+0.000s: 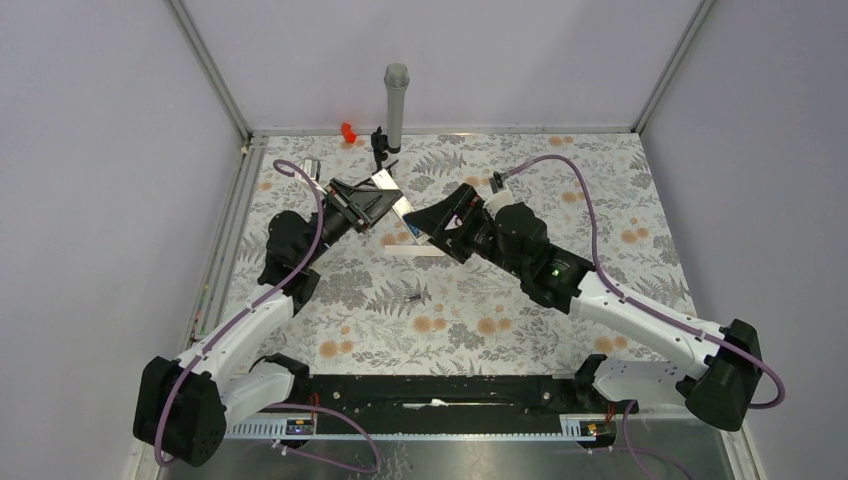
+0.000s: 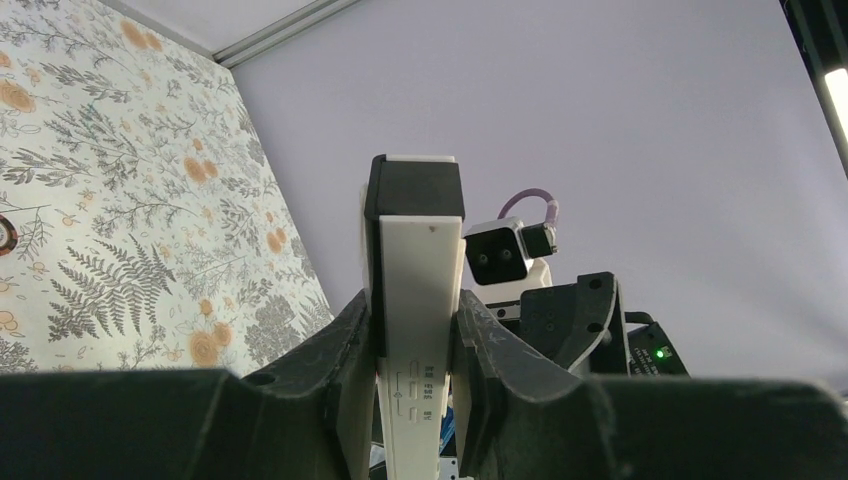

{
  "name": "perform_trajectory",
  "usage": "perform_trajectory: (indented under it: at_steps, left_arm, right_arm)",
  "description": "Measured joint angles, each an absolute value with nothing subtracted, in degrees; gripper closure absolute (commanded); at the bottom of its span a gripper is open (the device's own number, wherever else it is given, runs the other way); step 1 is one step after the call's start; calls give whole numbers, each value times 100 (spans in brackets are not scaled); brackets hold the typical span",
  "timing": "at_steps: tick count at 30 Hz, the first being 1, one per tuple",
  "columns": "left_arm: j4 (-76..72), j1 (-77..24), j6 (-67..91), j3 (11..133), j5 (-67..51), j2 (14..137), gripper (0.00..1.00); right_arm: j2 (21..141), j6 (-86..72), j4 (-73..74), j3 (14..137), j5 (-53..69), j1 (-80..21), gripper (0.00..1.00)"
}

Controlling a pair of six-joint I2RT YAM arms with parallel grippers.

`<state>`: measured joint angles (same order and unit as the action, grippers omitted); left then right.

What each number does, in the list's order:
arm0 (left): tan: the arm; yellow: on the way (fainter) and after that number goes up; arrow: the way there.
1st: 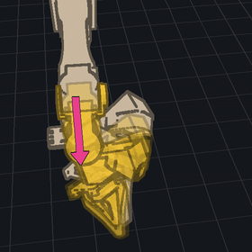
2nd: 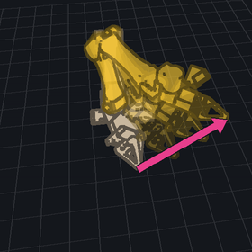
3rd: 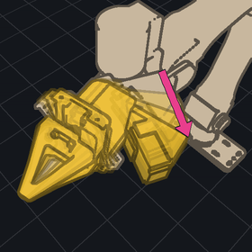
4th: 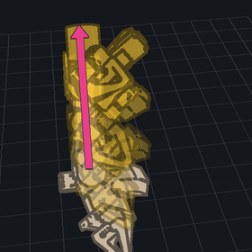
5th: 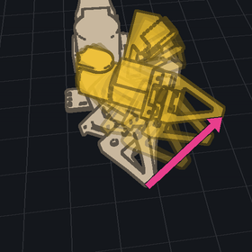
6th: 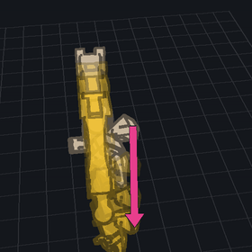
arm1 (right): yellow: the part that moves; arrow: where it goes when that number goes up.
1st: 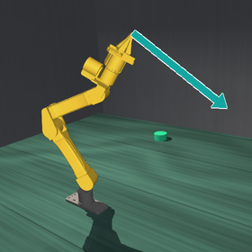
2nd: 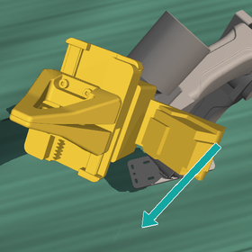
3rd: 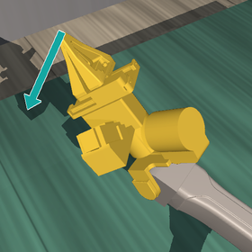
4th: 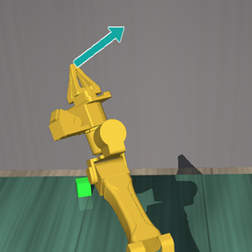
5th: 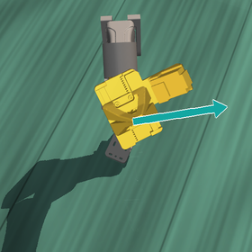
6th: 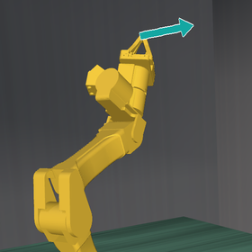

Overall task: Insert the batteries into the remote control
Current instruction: Load the battery into the remote control.

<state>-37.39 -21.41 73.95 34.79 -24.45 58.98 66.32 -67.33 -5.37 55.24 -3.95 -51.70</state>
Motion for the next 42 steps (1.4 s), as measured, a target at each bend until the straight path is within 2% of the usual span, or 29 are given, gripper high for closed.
perform_trajectory:
  at_steps: [6, 28, 39, 42]
  left_arm:
    - [-3752, -2139, 7332, 3516, -2477, 5898, 100]
    - [-4130, -2141, 7046, 3542, -2698, 5905, 100]
    - [-4322, -2110, 7325, 3546, -2698, 6049, 100]
    - [-4303, -2102, 7408, 3570, -2698, 6080, 100]
  right_arm:
    - [6746, -6934, -1116, 5487, -318, -5162, 1]
    - [7196, -7301, -1588, 5487, 25, -4934, 36]
    - [7212, -7297, -1684, 5463, 242, -4862, 44]
    - [7205, -7286, -1734, 5437, 263, -4847, 56]
